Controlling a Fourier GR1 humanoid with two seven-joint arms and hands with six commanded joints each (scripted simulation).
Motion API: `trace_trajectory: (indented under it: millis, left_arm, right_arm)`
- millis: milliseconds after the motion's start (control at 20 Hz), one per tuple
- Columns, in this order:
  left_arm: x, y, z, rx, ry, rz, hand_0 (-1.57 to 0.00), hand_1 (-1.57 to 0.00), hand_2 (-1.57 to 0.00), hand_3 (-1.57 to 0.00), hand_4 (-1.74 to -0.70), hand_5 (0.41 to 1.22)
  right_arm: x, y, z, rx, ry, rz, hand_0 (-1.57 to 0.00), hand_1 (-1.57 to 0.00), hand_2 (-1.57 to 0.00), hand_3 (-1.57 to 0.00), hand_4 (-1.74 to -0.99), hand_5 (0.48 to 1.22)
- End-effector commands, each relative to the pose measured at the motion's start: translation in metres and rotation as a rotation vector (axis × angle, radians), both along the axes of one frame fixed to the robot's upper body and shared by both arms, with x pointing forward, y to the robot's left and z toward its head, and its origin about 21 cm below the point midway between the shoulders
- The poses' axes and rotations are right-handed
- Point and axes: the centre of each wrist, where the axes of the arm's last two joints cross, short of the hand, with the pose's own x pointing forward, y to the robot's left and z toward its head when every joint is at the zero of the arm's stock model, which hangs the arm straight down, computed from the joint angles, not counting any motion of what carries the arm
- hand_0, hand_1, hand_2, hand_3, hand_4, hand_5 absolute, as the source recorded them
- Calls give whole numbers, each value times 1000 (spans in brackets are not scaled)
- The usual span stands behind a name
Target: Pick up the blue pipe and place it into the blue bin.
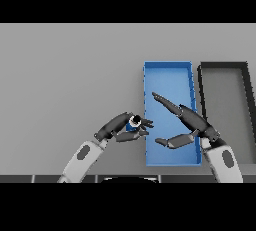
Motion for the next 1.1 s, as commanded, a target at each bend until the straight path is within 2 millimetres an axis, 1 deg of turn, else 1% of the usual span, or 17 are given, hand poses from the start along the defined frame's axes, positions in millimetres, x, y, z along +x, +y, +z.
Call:
trace_trajectory:
  millis: [0,50,150,250,350,450,550,600,650,700,750,800,850,900,950,1000,1050]
  left_arm:
    - [-1,-2,-1,2,2,3,-1571,-1571,-1571,-1571,-1475,1221]
    - [1,-2,-3,11,3,10,-1571,-1571,-1571,-1571,-1475,1221]
    - [1,-4,-4,7,8,1,-1571,-1571,-1571,-1571,-1475,1221]
    - [-2,0,-4,1,10,-8,-1571,-1571,-1571,-1571,-1475,1221]
    - [2,-5,-5,2,11,-20,-1571,-1571,-1571,-1571,-1474,1221]
    - [2,-4,-6,-18,24,-38,-1571,-1571,-1571,-1571,-1476,1221]
    - [5,1,-6,-33,29,-44,-1571,-1571,-1571,-1571,-1468,1221]
    - [5,-1,-7,-32,39,-52,-1571,-1571,-1571,-1571,-1459,1221]
    - [8,-1,-5,-32,23,-60,-1571,-1571,-1571,-1571,-1454,1221]
    - [6,1,-6,-32,10,-64,-1571,-1571,-1571,-1571,-1456,1221]
    - [4,1,-6,-42,20,-64,-1571,-1571,-1571,-1571,-1460,1221]
    - [2,0,-8,-17,36,-49,-1571,-1571,-1571,-1571,-1515,1221]
    - [3,-1,-5,-8,52,-37,-1571,-1571,-1541,-1304,-1560,1221]
    - [3,2,-8,13,85,-26,-1571,-1571,-1528,-1139,-1596,1221]
    - [5,0,-10,34,89,-26,-1571,-1571,-1537,-1163,-1625,1221]
    - [7,0,-8,12,70,-30,-1571,-1571,-1544,-1207,-1648,1221]
    - [8,-1,-8,-1,60,-34,-1571,-1571,-1549,-1228,-1667,1221]
  right_arm:
    - [0,6,1,-3,7,28,1,0,0,1,-1242,524]
    - [-1,10,5,-2,16,43,1,0,0,1,-1239,522]
    - [7,21,8,-11,43,95,1,1,0,1,-1227,528]
    - [11,32,8,-45,50,132,1,1,1,1,-1214,520]
    - [14,43,11,-69,53,179,1,1,1,1,-1201,514]
    - [23,60,11,-84,61,216,1,1,1,1,-1192,514]
    - [26,70,12,-86,72,248,1,1,1,1,-1200,514]
    - [28,75,11,-102,79,258,1,1,-1,1,-1208,512]
    - [32,81,11,-106,80,263,1,-9,-20,1,-1214,511]
    - [35,85,15,-107,79,276,1,-32,-54,-6,-1215,513]
    - [36,87,14,-117,87,286,-24,-108,-130,-49,-1222,517]
    - [36,92,16,-117,89,299,-166,-241,-249,-143,-1255,519]
    - [40,94,18,-124,88,300,-398,-437,-428,-307,-1303,520]
    - [42,95,17,-130,85,301,-630,-652,-657,-504,-1383,523]
    - [43,98,16,-136,81,305,-818,-836,-840,-662,-1446,527]
    - [41,102,19,-123,76,319,-969,-983,-986,-789,-1496,555]
    - [43,103,16,-99,87,331,-1089,-1101,-1103,-896,-1537,600]
